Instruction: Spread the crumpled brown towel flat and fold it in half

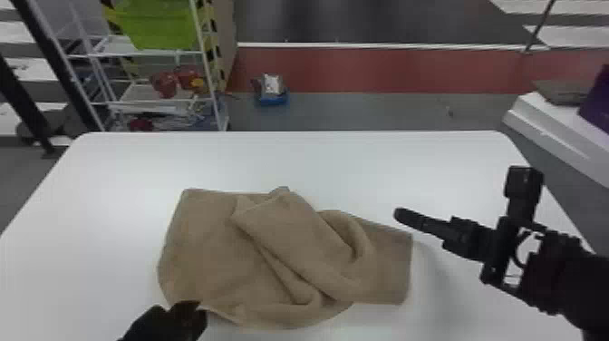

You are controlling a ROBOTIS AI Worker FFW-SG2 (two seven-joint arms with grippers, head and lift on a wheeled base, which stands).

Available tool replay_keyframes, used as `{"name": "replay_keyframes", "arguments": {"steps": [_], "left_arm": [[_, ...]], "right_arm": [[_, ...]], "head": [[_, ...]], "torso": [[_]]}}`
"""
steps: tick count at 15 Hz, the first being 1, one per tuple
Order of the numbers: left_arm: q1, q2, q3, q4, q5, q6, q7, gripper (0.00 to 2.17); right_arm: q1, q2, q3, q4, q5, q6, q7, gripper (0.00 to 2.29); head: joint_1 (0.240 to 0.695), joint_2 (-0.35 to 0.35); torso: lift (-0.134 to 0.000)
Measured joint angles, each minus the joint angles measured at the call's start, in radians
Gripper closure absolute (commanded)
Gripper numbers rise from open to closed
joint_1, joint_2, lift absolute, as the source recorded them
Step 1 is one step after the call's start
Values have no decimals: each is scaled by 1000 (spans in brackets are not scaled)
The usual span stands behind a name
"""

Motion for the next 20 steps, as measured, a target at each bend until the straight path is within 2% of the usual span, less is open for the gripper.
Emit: {"name": "replay_keyframes", "arguments": {"steps": [6, 12, 14, 15, 19, 20], "left_arm": [[-9, 0, 0, 12, 0, 0, 0, 1075], [-17, 0, 2, 23, 2, 0, 0, 1075], [-18, 0, 6, 26, 3, -1, -1, 1075], [-19, 0, 7, 27, 4, -2, -1, 1075], [-30, 1, 9, 36, 9, -3, -2, 1075], [-31, 1, 10, 38, 10, -3, -2, 1075]], "right_arm": [[3, -6, 8, 12, 47, 20, 0, 184], [-29, -11, 64, 45, 86, 44, -2, 221], [-41, -11, 78, 54, 102, 66, -1, 353], [-44, -13, 83, 57, 105, 71, 0, 505], [-53, -28, 107, 69, 107, 77, 3, 684], [-56, -28, 108, 69, 107, 76, 3, 826]], "head": [[695, -4], [695, 18], [695, 30], [695, 32], [695, 39], [695, 39]], "torso": [[-134], [-134], [-134], [-134], [-134], [-134]]}}
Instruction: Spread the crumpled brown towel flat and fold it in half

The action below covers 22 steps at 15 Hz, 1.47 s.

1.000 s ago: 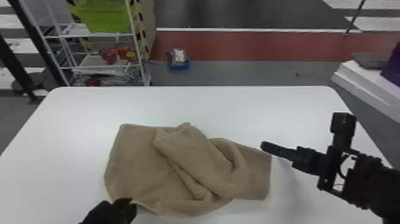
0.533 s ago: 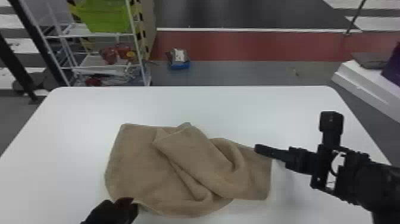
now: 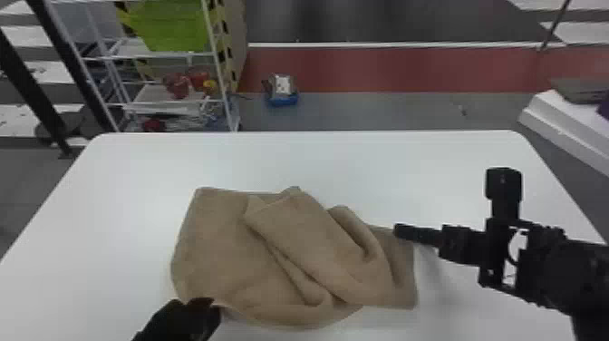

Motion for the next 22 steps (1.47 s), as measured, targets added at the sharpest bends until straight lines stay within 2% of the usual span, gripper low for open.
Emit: {"name": "replay_keyframes", "arguments": {"steps": [3, 4, 5, 7, 10, 13, 22], "left_arm": [[-6, 0, 2, 4, 1, 0, -1, 1075], [-6, 0, 2, 4, 1, 0, -2, 1075], [-8, 0, 2, 5, 1, 0, -2, 1075], [-11, 0, 4, 5, 2, 1, -4, 1075], [-13, -1, 6, 5, 3, 3, -6, 1075], [-15, -1, 9, 5, 3, 3, -7, 1079], [-19, -1, 10, 11, 5, 3, -14, 1075]], "right_arm": [[-11, -1, 1, 2, 1, 1, 0, 1025], [-14, -2, 3, 4, 2, 4, 2, 1322], [-17, -3, 5, 5, 5, 7, 7, 1322], [-24, -4, 8, 6, 9, 16, 12, 768], [0, -4, -1, -23, 0, 27, 12, 748], [31, -5, -15, -105, 3, 115, 12, 748], [58, -19, -49, -162, 28, 253, 12, 748]], "head": [[695, 40], [695, 40], [695, 41], [695, 43], [695, 44], [695, 40], [695, 7]], "torso": [[-134], [-134], [-134], [-134], [-134], [-134], [-134]]}}
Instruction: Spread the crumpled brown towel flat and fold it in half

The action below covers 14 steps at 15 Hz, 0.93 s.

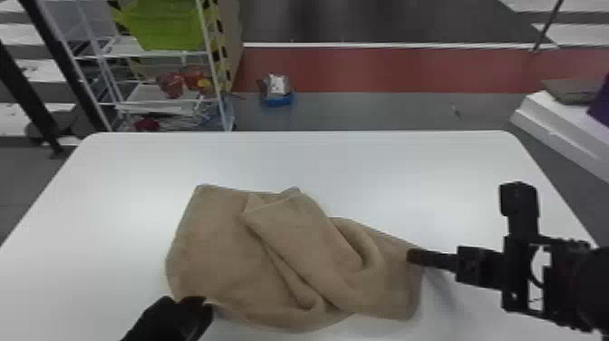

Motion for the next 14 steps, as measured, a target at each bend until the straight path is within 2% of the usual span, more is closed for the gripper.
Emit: {"name": "replay_keyframes", "arguments": {"steps": [8, 14], "left_arm": [[-3, -1, -1, 0, 0, 0, 0, 1075], [-6, -1, -3, 3, 2, 0, 0, 1075]], "right_arm": [[17, 1, -38, -82, -26, 90, 0, 748], [12, 0, -74, -116, -21, 96, 0, 748]], "head": [[695, -4], [695, -31]], "torso": [[-134], [-134]]}}
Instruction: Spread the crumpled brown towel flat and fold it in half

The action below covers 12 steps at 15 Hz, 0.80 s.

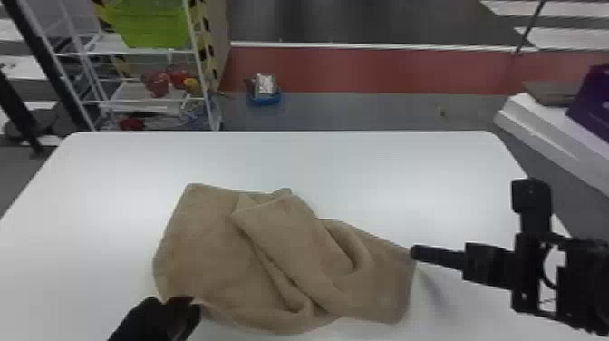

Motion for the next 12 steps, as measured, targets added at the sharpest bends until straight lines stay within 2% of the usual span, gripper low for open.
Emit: {"name": "replay_keyframes", "arguments": {"steps": [9, 12], "left_arm": [[-3, 0, 1, 2, 0, 0, 0, 1075], [-4, 1, 2, 3, 0, -1, 0, 1075]], "right_arm": [[-55, -7, 53, 36, 76, 0, 0, 741], [-56, -13, 65, 47, 90, 0, 1, 664]], "head": [[695, -33], [695, -33]], "torso": [[-134], [-134]]}}
